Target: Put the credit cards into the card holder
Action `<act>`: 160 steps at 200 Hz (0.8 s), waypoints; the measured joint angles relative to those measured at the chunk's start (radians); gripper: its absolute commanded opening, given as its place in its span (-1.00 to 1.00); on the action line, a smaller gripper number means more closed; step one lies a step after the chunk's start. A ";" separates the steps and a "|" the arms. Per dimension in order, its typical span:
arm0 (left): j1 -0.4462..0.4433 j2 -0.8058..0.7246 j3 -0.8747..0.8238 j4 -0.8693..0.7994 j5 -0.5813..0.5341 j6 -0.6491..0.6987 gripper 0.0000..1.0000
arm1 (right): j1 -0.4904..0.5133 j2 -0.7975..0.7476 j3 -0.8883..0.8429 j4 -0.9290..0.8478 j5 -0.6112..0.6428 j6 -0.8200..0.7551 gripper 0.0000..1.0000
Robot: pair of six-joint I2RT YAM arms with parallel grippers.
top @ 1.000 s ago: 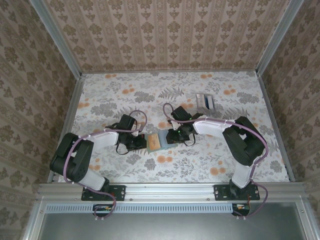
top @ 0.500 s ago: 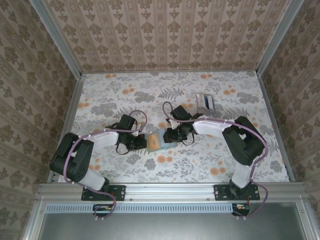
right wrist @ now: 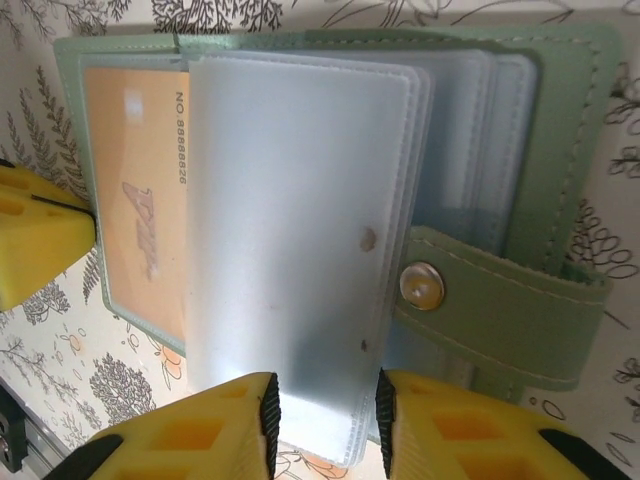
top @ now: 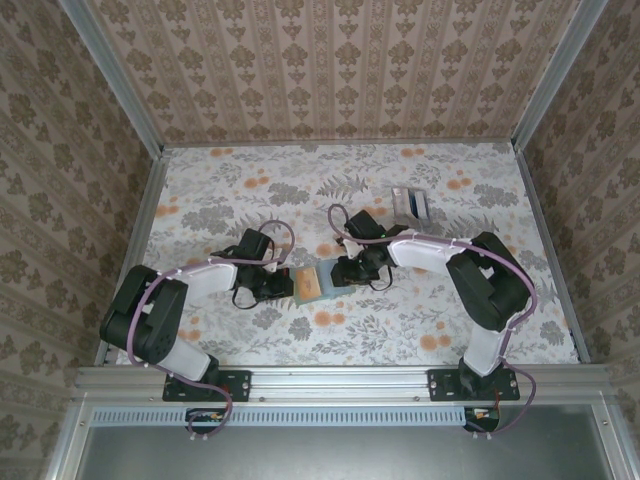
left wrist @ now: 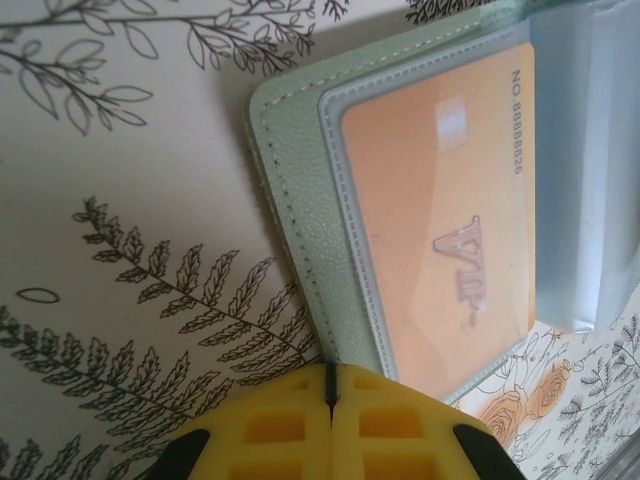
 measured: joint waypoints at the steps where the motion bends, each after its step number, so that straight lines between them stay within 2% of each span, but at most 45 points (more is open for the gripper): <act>1: 0.000 0.000 0.000 0.000 0.001 0.000 -1.00 | 0.000 0.000 0.000 0.000 0.000 0.000 -0.30; 39: -0.005 0.004 0.000 0.006 0.005 0.000 -1.00 | -0.002 -0.014 0.001 -0.013 -0.002 -0.019 -0.34; 69: -0.005 0.006 0.000 0.007 0.007 0.000 -1.00 | -0.002 -0.015 0.001 -0.026 -0.002 -0.026 -0.58; 86: -0.005 0.006 0.000 0.008 0.007 0.000 -1.00 | -0.002 -0.015 0.001 -0.031 -0.002 -0.028 -0.62; 115: -0.005 0.006 0.000 0.008 0.008 0.000 -1.00 | -0.002 -0.015 0.002 -0.055 0.018 -0.042 -0.38; 160: -0.011 0.008 0.000 0.013 0.006 0.000 -1.00 | -0.005 -0.016 0.003 -0.084 0.041 -0.050 -0.35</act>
